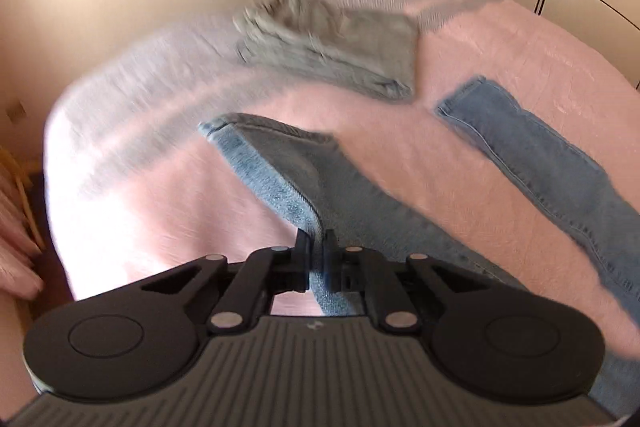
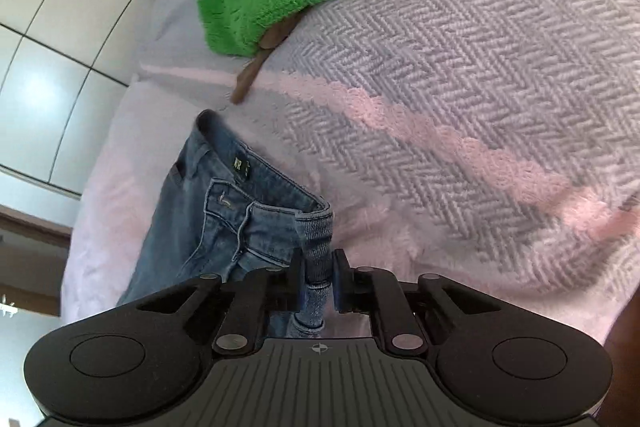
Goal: Fold clothes
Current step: 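Release the jeans and smooth them flat with both tools open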
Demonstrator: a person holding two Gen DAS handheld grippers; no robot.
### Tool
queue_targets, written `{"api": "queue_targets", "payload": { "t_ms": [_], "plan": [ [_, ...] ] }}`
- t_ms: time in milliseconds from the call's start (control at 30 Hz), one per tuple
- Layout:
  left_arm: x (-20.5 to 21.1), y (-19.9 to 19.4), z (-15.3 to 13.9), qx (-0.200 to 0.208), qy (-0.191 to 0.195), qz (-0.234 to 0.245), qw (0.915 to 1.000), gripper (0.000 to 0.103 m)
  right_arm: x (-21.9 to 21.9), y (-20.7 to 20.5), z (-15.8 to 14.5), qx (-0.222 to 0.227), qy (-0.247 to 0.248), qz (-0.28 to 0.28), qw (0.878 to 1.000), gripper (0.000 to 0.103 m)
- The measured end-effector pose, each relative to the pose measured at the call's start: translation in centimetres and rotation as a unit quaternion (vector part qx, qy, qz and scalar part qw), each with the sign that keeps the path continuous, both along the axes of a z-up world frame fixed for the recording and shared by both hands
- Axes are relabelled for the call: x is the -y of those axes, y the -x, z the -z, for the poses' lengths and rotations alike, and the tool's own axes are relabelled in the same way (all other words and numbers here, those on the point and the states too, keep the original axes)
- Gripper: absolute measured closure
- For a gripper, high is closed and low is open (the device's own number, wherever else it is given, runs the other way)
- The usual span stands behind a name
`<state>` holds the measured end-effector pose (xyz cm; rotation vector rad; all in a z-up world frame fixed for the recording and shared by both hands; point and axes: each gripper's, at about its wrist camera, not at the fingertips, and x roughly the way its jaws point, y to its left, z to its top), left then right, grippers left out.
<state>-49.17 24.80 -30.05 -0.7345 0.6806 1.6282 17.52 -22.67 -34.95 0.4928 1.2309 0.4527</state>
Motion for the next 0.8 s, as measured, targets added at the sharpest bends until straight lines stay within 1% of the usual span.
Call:
{"api": "queue_targets", "payload": {
  "t_ms": [33, 67, 100, 133, 167, 200, 233, 267, 300, 333, 367, 433, 467, 533, 633, 733, 800],
  "plan": [
    [0.5, 0.4, 0.2, -0.009, 0.005, 0.001, 0.9999, 0.097, -0.1, 0.1, 0.5, -0.005, 0.018, -0.004, 1.0, 0.092],
    [0.5, 0.7, 1.6, -0.017, 0.03, -0.004, 0.9994, 0.095, -0.3, 0.2, 1.0, -0.011, 0.035, -0.009, 0.999, 0.092],
    [0.4, 0.8, 3.3, -0.026, 0.062, -0.01, 0.9977, 0.094, -0.4, 0.3, 1.4, -0.016, 0.053, -0.013, 0.998, 0.087],
    [0.3, 0.9, 5.0, -0.036, 0.093, -0.016, 0.9949, 0.091, -0.6, 0.4, 1.9, -0.021, 0.07, -0.018, 0.997, 0.083],
    [0.1, 0.6, 6.2, -0.047, 0.112, -0.022, 0.9923, 0.088, -0.4, 0.5, 1.9, -0.026, 0.078, -0.018, 0.996, 0.065],
    [0.0, -0.1, 6.4, -0.063, 0.116, -0.019, 0.9911, 0.088, -0.5, 0.4, 1.3, -0.018, 0.092, -0.023, 0.995, 0.051],
    [0.0, -0.9, 6.2, -0.082, 0.113, -0.011, 0.9901, 0.087, -1.0, 0.4, 0.3, 0.009, 0.114, -0.04, 0.993, 0.047],
    [0.0, -1.7, 5.9, -0.102, 0.11, -0.003, 0.9887, 0.081, -1.5, 0.4, -0.8, 0.043, 0.138, -0.062, 0.988, 0.046],
    [0.1, -2.3, 5.3, -0.117, 0.102, 0.005, 0.9879, 0.079, -1.9, 0.4, -1.8, 0.074, 0.158, -0.085, 0.981, 0.046],
    [0.4, -2.8, 4.6, -0.129, 0.09, 0.012, 0.9874, 0.078, -2.4, 0.2, -2.6, 0.096, 0.165, -0.103, 0.976, 0.046],
    [0.5, -3.2, 3.7, -0.137, 0.077, 0.012, 0.9875, 0.078, -2.7, -0.3, -3.3, 0.11, 0.155, -0.118, 0.975, 0.046],
    [0.6, -3.7, 2.0, -0.142, 0.049, 0.004, 0.9886, 0.078, -4.0, -1.5, -3.9, 0.123, 0.115, -0.153, 0.974, 0.047],
    [0.4, -4.0, 1.4, -0.138, 0.04, 0.0, 0.9896, 0.078, -4.7, -2.1, -4.1, 0.128, 0.095, -0.171, 0.972, 0.047],
    [-0.2, -5.5, 0.7, -0.12, 0.034, 0.005, 0.9921, 0.077, -7.4, -3.6, -3.6, 0.136, 0.071, -0.218, 0.964, 0.047],
    [-1.2, -9.2, 0.6, -0.076, 0.035, 0.042, 0.9956, 0.075, -11.6, -6.1, -2.2, 0.145, 0.041, -0.28, 0.948, 0.047],
    [-2.2, -13.2, 0.6, -0.029, 0.037, 0.083, 0.9954, 0.073, -15.5, -8.8, -0.6, 0.147, 0.019, -0.312, 0.938, 0.048],
    [-2.6, -16.4, 0.9, -0.003, 0.042, 0.112, 0.9928, 0.071, -17.9, -10.7, 0.6, 0.149, 0.009, -0.325, 0.934, 0.049]
  ]
}}
